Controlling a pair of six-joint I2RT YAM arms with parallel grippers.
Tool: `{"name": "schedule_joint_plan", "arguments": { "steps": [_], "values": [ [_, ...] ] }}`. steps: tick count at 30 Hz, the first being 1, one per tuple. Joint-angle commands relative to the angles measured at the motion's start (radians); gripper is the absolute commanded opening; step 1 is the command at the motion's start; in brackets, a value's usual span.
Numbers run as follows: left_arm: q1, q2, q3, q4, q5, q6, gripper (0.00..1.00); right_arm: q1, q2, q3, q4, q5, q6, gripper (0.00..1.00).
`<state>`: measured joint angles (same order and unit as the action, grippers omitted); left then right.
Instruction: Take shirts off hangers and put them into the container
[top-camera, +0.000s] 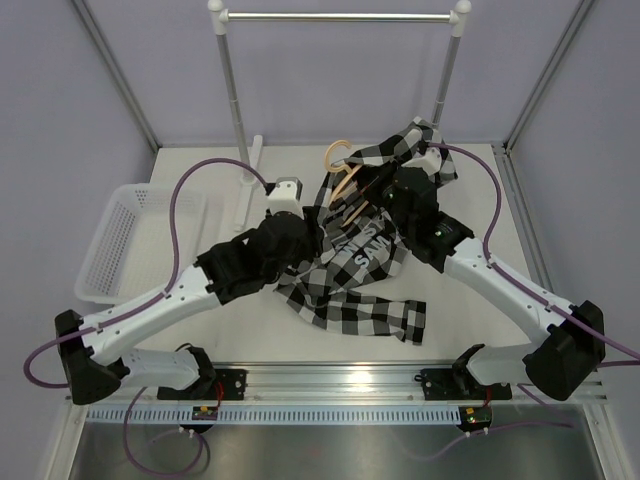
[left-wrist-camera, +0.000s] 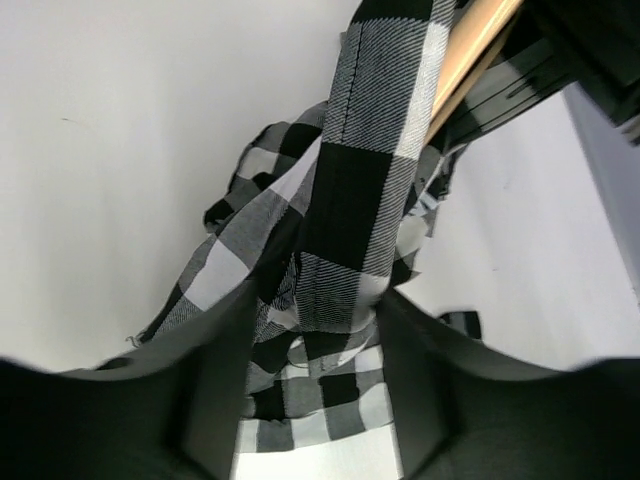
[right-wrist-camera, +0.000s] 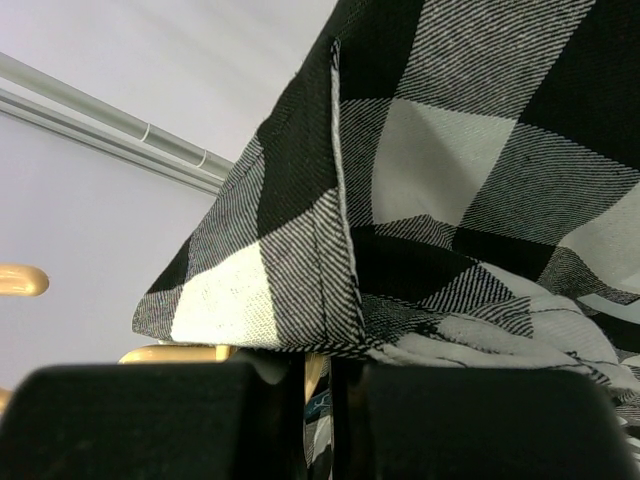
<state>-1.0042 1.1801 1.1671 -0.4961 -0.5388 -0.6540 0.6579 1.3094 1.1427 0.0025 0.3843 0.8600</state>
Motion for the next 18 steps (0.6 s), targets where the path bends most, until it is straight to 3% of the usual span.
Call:
{"name": "schedule_joint_plan", "arguments": {
  "steps": [1,2,7,18],
  "values": [
    [-0.004,0.039,0.063,-0.016,-0.089,0.008,0.46,-0.007,-0.009,0.060,0.040,0.061,0.002,0.00],
    [-0.004,0.045,0.071,-0.016,-0.089,0.008,0.42,-0.009,-0.009,0.060,0.040,0.062,-0.001,0.00],
    [-0.004,0.050,0.080,-0.019,-0.096,0.008,0.00,-0.009,-0.010,0.049,0.034,0.071,-0.007,0.00],
    [0.007,-0.066,0.003,-0.074,-0.202,0.031,0.00,-0.043,-0.055,0.003,0.030,0.067,-0.007,0.00]
  ]
}}
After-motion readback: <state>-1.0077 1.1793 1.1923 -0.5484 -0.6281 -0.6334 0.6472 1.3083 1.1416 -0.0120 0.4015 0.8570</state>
